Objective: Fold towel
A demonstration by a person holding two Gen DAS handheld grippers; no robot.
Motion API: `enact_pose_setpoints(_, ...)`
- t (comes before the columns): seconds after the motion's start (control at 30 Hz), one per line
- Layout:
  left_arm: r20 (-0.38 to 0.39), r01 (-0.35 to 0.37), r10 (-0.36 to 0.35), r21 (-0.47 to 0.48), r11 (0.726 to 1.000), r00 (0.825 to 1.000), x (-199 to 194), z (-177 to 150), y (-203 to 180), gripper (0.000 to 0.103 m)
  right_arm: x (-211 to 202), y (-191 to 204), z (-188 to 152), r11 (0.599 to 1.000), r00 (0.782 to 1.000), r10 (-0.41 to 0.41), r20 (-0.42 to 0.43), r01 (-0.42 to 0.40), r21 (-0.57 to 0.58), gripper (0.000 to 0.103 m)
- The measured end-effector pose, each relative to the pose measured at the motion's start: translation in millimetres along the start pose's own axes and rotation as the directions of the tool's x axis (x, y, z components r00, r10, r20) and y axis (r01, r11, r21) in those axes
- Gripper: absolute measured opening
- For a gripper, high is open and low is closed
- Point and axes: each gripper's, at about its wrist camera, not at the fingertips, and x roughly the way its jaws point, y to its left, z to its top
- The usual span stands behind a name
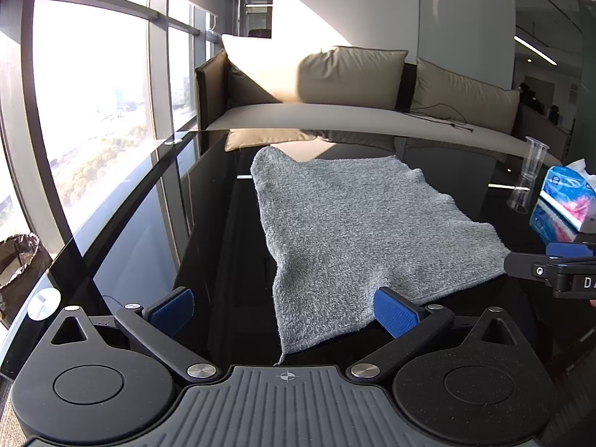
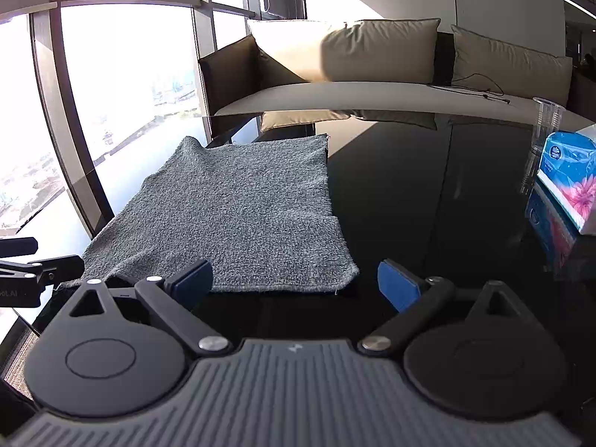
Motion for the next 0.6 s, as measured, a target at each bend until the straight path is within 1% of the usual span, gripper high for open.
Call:
enact_pose_setpoints(0.07,-0.005,0.003,-0.003,0.002,1.000,1.000,1.8,-0.8,-1.0,0.102,1.7,0.4,-0.3,1.000,1.000,-0.004,-0.008,0.004,-0.001,0.097)
enact_pose_setpoints(0.17,-0.012,0.031,-0.031,0.000,1.000,0.999,3.3,-1.9,-1.8,0.102,4.1,-0.3,-0.8,1.000,1.000,-0.008,-0.015,0.008,0.002,0.097)
enact_pose_setpoints(0.3,-0.010,0.032,-0.032,0.021,0.999,0.999,3.1,-4.9,-6.4,0.102,7.0,-0.9,-1.4,1.000,1.000,-0.020,-0.022,0.020,0.001,0.097)
enact_pose_setpoints(0.43,-0.011,0.047,-0.047,0.019,0.999,0.999,4.0,-5.7,-7.8,0.101,9.2,-2.1,-1.5,1.000,1.000,-0.015,-0.027,0.016,0.005,0.097)
enact_pose_setpoints(0.5,-0.021,0.050,-0.049,0.016,0.999,0.999,5.9,-6.2,-7.9,0.099,10.1,-1.9,-1.4,1.000,1.000,-0.014,-0.026,0.014,-0.003,0.094)
enact_pose_setpoints(0.53,-0.026,0.051,-0.050,0.014,0.999,0.998,6.8,-6.5,-7.9,0.094,10.5,-1.5,-1.3,1.000,1.000,-0.014,-0.026,0.014,-0.009,0.088)
enact_pose_setpoints(0.57,-0.030,0.052,-0.051,0.012,0.999,0.998,7.8,-6.7,-7.9,0.091,11.0,-1.3,-1.4,1.000,1.000,-0.015,-0.026,0.014,-0.014,0.085)
enact_pose_setpoints(0.6,-0.035,0.053,-0.053,0.010,0.999,0.998,8.7,-7.0,-8.0,0.089,11.9,-1.1,-1.8,1.000,0.999,-0.016,-0.029,0.016,-0.014,0.085)
